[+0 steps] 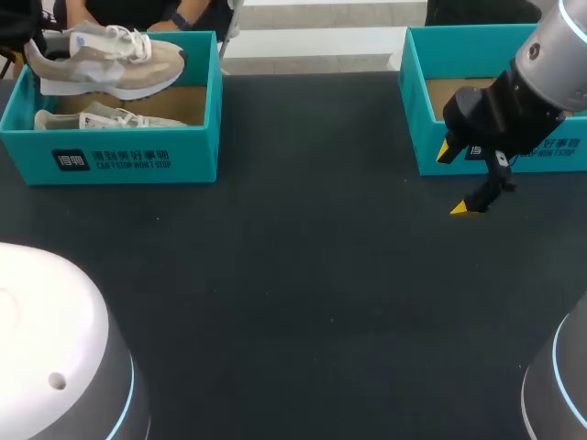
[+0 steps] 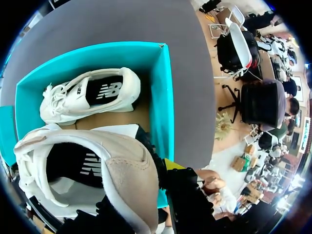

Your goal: Take the shoe out of the shoebox, open the shoe tongue, remove and reinsert the insole, then place the shoe into the shoebox

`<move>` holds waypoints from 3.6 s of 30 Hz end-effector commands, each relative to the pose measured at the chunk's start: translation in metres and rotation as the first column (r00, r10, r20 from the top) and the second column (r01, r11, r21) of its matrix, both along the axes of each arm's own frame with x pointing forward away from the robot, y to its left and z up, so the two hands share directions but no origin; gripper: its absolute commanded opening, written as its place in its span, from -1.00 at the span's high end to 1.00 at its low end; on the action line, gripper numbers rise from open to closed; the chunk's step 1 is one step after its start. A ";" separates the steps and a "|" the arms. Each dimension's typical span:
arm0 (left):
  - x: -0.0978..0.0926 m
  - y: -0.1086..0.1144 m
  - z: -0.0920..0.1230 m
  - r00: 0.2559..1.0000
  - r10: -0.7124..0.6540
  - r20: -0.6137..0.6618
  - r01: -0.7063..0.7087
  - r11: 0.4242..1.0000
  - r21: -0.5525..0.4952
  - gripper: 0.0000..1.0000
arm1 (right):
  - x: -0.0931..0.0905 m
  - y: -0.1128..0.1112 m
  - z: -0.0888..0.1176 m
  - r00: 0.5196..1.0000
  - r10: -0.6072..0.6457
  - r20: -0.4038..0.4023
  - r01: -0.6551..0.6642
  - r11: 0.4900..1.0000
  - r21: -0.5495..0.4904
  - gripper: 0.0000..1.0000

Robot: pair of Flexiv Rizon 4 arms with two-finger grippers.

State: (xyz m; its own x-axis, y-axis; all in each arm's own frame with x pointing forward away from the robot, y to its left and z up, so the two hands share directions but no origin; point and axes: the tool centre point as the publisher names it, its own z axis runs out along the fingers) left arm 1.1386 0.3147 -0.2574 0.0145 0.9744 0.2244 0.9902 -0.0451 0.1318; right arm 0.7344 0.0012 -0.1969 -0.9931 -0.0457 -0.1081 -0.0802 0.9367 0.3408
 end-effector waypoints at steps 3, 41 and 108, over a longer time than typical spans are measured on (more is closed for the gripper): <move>0.013 -0.004 -0.012 1.000 0.006 -0.006 -0.006 1.000 0.007 1.00 | 0.001 0.001 -0.001 1.000 0.000 -0.001 0.000 1.000 -0.001 -1.00; 0.045 -0.007 -0.109 0.980 0.159 -0.117 -0.155 0.987 0.041 1.00 | 0.001 0.001 -0.001 1.000 0.000 -0.001 0.000 1.000 -0.001 -1.00; -0.044 -0.015 -0.041 0.984 -0.079 -0.157 0.049 0.982 -0.184 -1.00 | 0.001 0.001 -0.001 1.000 0.000 -0.001 0.000 1.000 -0.001 -1.00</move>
State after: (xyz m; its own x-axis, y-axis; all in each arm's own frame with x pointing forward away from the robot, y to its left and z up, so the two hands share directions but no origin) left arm 1.1011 0.2975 -0.2978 0.1000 0.9945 0.0326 0.9912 -0.0968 -0.0902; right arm 0.7344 0.0012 -0.1969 -0.9931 -0.0457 -0.1081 -0.0802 0.9367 0.3408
